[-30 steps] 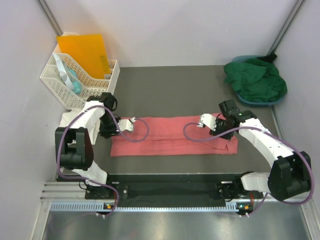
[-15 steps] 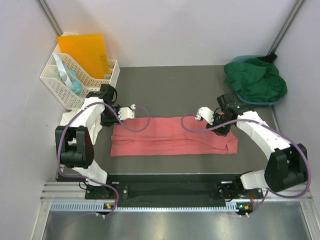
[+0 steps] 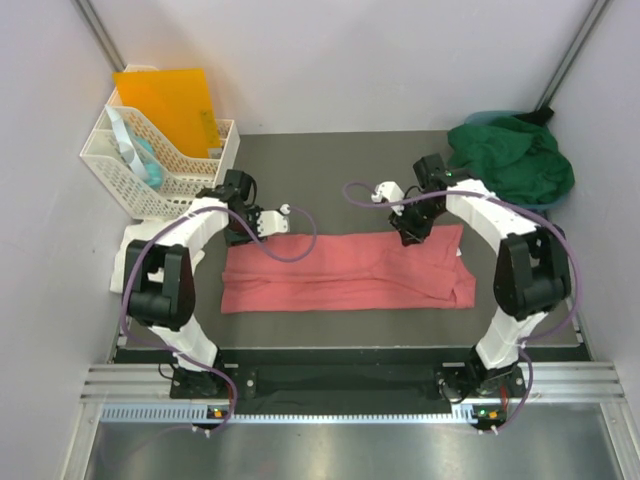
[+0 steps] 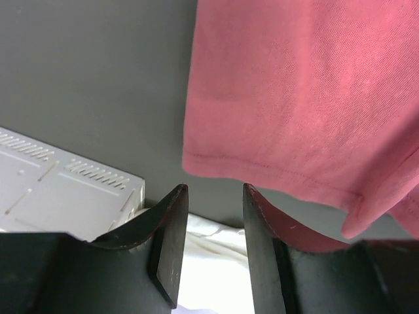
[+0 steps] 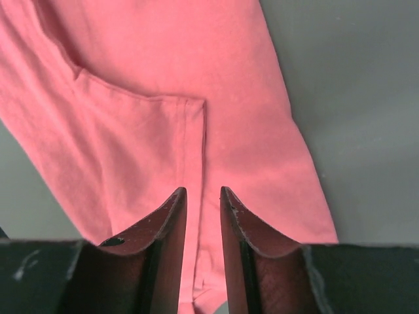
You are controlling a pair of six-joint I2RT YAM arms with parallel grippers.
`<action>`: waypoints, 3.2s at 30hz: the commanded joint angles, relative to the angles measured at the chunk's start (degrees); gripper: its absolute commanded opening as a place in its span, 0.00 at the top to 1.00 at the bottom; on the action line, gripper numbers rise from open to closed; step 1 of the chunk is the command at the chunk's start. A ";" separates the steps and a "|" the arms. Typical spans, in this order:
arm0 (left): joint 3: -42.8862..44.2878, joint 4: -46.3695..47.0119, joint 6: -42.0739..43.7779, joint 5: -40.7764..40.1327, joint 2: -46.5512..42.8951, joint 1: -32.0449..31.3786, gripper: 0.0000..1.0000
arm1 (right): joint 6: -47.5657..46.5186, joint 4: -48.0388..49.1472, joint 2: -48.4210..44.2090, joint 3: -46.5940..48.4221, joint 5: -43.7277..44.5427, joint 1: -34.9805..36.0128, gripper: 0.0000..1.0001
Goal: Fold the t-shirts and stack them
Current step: Fold the other side of the tshirt into a rectangle
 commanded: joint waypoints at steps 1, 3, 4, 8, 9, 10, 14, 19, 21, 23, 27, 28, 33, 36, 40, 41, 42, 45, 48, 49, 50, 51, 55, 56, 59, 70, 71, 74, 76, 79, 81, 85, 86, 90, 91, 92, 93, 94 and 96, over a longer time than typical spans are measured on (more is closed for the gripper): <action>-0.57 2.33 -2.02 -0.66 0.26 -0.48 0.57 | -1.65 -1.34 5.48 4.46 -4.50 -0.29 0.73; -0.39 1.98 -2.29 -1.18 0.70 -0.74 0.57 | -1.91 -2.74 7.16 6.48 -6.17 -0.20 0.75; -0.30 1.89 -2.38 -1.01 0.79 -0.75 0.57 | -2.17 -3.18 8.39 7.10 -6.87 -0.29 0.75; -0.57 2.07 -2.38 -1.10 1.05 -0.92 0.57 | -3.49 -5.38 10.42 8.95 -8.55 0.41 0.76; -0.57 2.07 -2.38 -1.10 1.31 -1.10 0.57 | -3.76 -5.73 10.77 9.03 -8.72 0.33 0.76; -0.65 2.33 -2.64 -1.10 1.49 -1.18 0.57 | -4.28 -6.00 11.38 9.12 -8.90 0.41 0.76; -0.65 2.94 -3.25 -3.21 2.28 -2.76 0.58 | -5.34 -7.40 12.44 9.21 -9.34 0.85 0.77; -0.30 3.65 -4.31 -3.65 3.25 -4.35 0.58 | -5.69 -7.06 13.23 7.28 -9.34 1.47 0.78; -0.30 3.83 -4.66 -3.91 3.42 -4.87 0.58 | -5.52 -6.62 13.50 6.84 -9.34 1.64 0.79; -0.39 3.91 -4.92 -4.00 3.60 -5.23 0.59 | -5.43 -6.18 13.94 6.57 -9.25 1.56 0.80; -0.65 4.09 -5.45 -4.09 3.51 -5.84 0.59 | -4.99 -5.12 14.90 6.22 -8.81 1.56 0.81; -0.65 4.18 -5.54 -4.09 3.51 -6.10 0.59 | -4.99 -4.77 15.17 6.22 -8.73 1.56 0.81; -0.48 4.35 -5.72 -4.44 3.43 -6.63 0.59 | -4.11 -3.28 16.57 6.40 -8.55 1.56 0.82; -0.74 4.35 -5.46 -4.79 3.34 -6.55 0.59 | -3.50 -2.75 16.75 6.66 -8.37 1.64 0.88; -1.09 4.79 -4.84 -5.06 3.51 -6.63 0.60 | -3.41 -2.92 16.84 6.58 -7.76 1.99 0.95; -1.01 4.97 -4.66 -4.97 3.69 -6.63 0.60 | -3.32 -2.84 16.84 6.40 -7.58 2.08 0.95; -0.92 5.05 -4.75 -4.97 3.69 -6.63 0.60 | -3.32 -2.83 16.66 6.22 -7.41 2.17 0.97; -0.13 4.97 -5.10 -4.53 4.30 -6.81 0.60 | -3.14 -2.75 16.40 6.22 -6.62 2.26 1.00; -0.04 4.97 -5.10 -4.27 4.57 -7.07 0.60 | -3.23 -2.92 15.79 6.57 -6.18 2.43 1.00; -0.04 4.97 -5.01 -4.27 4.83 -7.16 0.60 | -3.23 -3.10 15.52 6.66 -6.00 2.52 1.00; -0.04 5.05 -5.10 -4.27 4.92 -7.16 0.60 | -3.32 -3.19 14.82 6.75 -5.91 2.61 1.00; -0.04 5.06 -5.19 -4.18 5.01 -7.34 0.60 | -3.23 -3.53 14.47 6.84 -5.91 2.78 1.00; -0.13 5.32 -5.01 -4.18 5.09 -7.51 0.60 | -3.41 -5.73 11.84 8.24 -6.18 2.87 1.00; -0.13 5.32 -5.01 -4.09 5.09 -7.51 0.60 | -3.41 -6.26 10.61 8.68 -6.26 2.96 1.00; 0.05 5.49 -5.19 -3.91 5.36 -7.69 0.60 | -3.32 -7.67 9.02 9.04 -6.18 2.88 1.00; 0.93 5.58 -6.16 -3.83 6.06 -9.10 0.60 | -4.46 -4.24 12.17 5.52 -3.37 2.87 0.70; 0.93 5.58 -6.16 -3.83 6.06 -9.18 0.60 | -4.46 -3.46 13.05 5.61 -3.19 2.87 0.70; 0.93 5.67 -6.24 -3.91 5.80 -9.18 0.60 | -4.03 -2.14 14.20 5.96 -3.10 2.88 0.70; 0.84 5.67 -6.33 -3.83 5.62 -9.18 0.60 | -3.85 -1.78 14.73 6.13 -3.10 2.87 0.71; 0.84 5.76 -6.77 -3.74 5.80 -9.18 0.60 | -3.58 -1.43 15.87 6.40 -3.10 2.87 0.73; 0.93 5.85 -6.86 -3.74 5.80 -9.18 0.60 | -3.41 -1.25 16.22 6.22 -3.10 2.96 0.75; 0.84 6.28 -6.86 -3.74 5.80 -9.10 0.60 | -3.06 -1.43 15.87 6.13 -3.19 2.87 0.92; 0.75 6.37 -6.86 -3.74 5.88 -9.18 0.60 | -3.14 -1.78 15.44 6.14 -3.28 2.96 0.95; 0.75 6.90 -6.77 -3.74 6.41 -9.18 0.60 | -3.06 -2.48 14.21 5.78 -3.28 2.87 1.00; 0.84 7.08 -6.77 -3.74 6.50 -9.18 0.60 | -3.23 -3.01 13.59 5.70 -3.19 2.87 1.00; 0.84 7.16 -6.86 -3.65 6.50 -9.18 0.60 | -3.14 -3.10 13.15 5.52 -3.19 2.87 1.00; 0.84 7.25 -6.77 -3.65 6.67 -9.18 0.60 | -3.14 -3.27 12.71 5.35 -3.10 2.87 1.00; 0.84 7.34 -6.68 -3.56 6.68 -9.18 0.60 | -3.23 -3.80 12.36 5.34 -3.19 2.87 1.00; 0.93 7.52 -6.60 -3.56 6.85 -9.18 0.60 | -3.23 -4.59 11.04 5.43 -3.10 2.96 1.00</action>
